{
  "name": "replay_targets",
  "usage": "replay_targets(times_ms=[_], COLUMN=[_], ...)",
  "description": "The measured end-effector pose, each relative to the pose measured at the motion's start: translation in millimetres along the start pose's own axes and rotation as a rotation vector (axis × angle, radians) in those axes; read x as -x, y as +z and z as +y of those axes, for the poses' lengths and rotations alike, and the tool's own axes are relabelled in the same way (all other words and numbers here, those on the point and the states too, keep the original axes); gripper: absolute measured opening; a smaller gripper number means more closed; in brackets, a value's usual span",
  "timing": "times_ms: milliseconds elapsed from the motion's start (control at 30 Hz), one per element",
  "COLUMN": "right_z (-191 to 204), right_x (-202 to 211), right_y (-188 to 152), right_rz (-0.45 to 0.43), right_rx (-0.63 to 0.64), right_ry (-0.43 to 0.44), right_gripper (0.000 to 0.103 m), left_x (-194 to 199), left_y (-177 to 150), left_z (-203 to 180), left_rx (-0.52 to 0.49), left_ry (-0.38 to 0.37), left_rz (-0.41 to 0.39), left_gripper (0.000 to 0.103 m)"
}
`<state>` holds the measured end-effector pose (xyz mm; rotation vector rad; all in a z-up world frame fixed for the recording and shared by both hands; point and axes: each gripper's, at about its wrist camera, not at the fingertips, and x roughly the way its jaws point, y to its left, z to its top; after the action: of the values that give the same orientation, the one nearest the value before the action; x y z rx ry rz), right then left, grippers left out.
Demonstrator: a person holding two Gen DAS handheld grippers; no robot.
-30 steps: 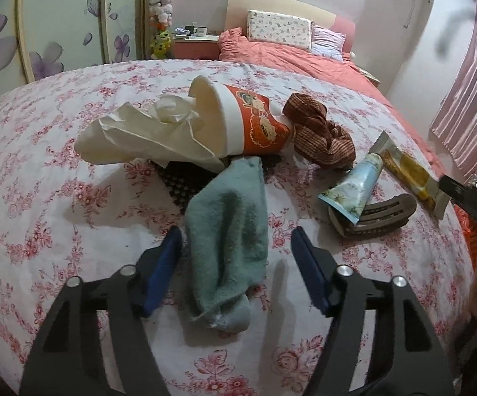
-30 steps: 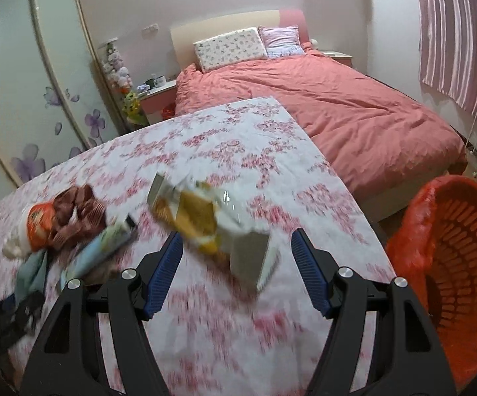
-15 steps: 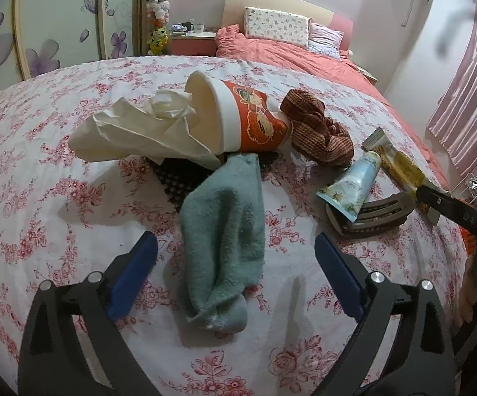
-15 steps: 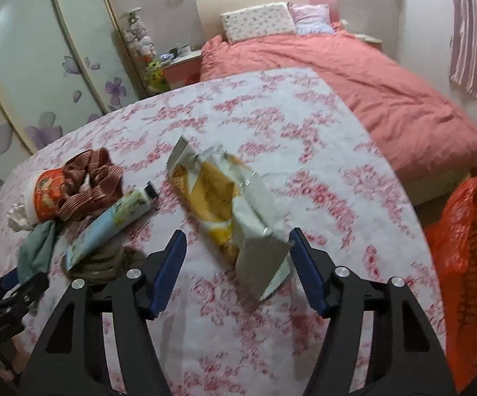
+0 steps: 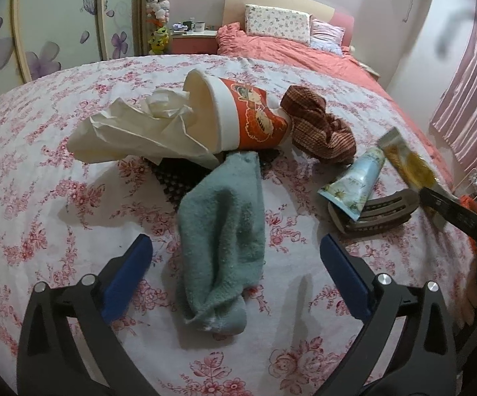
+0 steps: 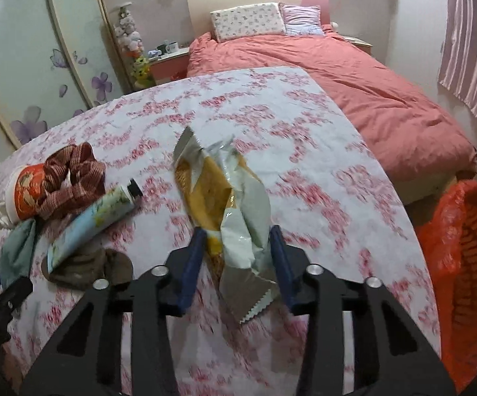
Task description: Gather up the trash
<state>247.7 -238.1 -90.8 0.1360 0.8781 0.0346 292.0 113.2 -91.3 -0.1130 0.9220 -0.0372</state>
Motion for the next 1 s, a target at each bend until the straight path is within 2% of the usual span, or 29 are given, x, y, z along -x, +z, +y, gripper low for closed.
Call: replay_targets(times_ms=[133, 233, 433, 1000], right_z=[-2.0, -3.0, 0.7, 0.4], right_x=[6.0, 6.2, 4.7, 5.1], right_y=[-8.3, -9.2, -8.6, -9.9], right_rz=[-0.003, -0.004, -0.001, -0.004], right_rx=[-0.020, -0.035, -0.022, -0.035], right_ry=[0.004, 0.002, -0.021, 0.000], right_gripper=[0.039, 0.039, 0.040, 0.043], left_x=[-3.3, -7.6, -7.7, -7.5], left_y=[-0.1, 0.1, -0.7, -0.7], left_z=[-6.1, -10.9, -8.8, -9.0], left_rx=[-0.033, -0.057, -0.053, -0.053], left_ry=[0.042, 0.108, 0.109, 0.109], left_rz=[0.016, 0.036, 0.036, 0.036], left_gripper=[0.099, 0.100, 0.100, 0.100])
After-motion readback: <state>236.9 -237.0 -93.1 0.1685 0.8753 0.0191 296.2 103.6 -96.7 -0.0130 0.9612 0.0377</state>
